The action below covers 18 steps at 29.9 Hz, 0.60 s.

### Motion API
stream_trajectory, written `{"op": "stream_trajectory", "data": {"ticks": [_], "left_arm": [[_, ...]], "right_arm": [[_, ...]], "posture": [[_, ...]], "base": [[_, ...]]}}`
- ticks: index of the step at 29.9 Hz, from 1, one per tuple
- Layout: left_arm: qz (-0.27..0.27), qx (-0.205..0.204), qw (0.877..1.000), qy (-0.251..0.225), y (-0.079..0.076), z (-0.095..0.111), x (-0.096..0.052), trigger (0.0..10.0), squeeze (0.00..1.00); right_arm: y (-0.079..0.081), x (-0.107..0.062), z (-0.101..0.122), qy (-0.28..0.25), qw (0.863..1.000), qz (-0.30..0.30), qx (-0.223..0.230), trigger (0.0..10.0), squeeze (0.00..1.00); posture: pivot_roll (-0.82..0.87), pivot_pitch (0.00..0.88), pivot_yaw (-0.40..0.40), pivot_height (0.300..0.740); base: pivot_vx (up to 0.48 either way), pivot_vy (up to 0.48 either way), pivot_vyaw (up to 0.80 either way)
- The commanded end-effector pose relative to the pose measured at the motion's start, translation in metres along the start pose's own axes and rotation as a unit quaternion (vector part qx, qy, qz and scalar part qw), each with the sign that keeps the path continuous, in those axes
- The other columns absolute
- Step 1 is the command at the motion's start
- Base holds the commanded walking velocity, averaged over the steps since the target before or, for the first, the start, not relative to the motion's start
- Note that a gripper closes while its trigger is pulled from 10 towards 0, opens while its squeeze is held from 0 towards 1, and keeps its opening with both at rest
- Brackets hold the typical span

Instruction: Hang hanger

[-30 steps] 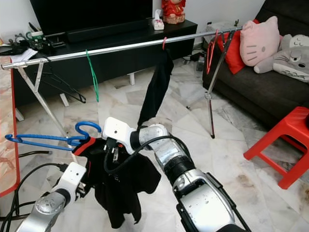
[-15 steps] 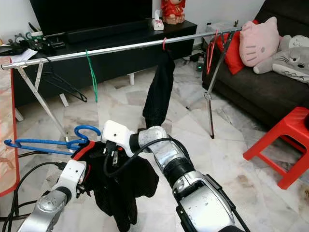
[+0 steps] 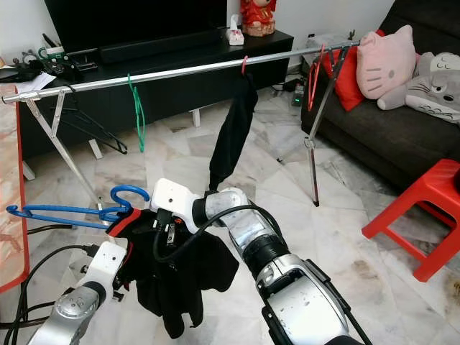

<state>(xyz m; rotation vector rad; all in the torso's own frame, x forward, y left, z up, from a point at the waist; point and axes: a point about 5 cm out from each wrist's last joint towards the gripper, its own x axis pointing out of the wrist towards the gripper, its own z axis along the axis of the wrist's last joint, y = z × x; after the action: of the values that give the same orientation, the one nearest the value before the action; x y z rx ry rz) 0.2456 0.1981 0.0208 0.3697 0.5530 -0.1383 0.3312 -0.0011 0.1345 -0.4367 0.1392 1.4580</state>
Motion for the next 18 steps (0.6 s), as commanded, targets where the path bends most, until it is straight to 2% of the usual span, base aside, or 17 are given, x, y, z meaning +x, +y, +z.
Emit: {"op": "stream_trajectory", "data": {"ticks": [1, 18], "left_arm": [[-0.001, 0.004, 1.0, 0.011, -0.0007, -0.0057, 0.0001, 0.0, 0.0], [0.02, -0.03, 0.999, 0.002, 0.0021, -0.0064, -0.0001, 0.0, 0.0]], "right_arm": [[-0.005, 0.0001, 0.0115, -0.012, 1.0, -0.006, -0.02, 0.0, 0.0], [-0.0031, 0.0019, 0.0106, -0.012, 1.0, -0.005, -0.016, 0.0, 0.0]], "posture": [[-0.05, 0.0, -0.014, 0.74], [-0.04, 0.0, -0.02, 0.74]], "base": [[0.0, 0.0, 0.0], [0.0, 0.0, 0.0]]}}
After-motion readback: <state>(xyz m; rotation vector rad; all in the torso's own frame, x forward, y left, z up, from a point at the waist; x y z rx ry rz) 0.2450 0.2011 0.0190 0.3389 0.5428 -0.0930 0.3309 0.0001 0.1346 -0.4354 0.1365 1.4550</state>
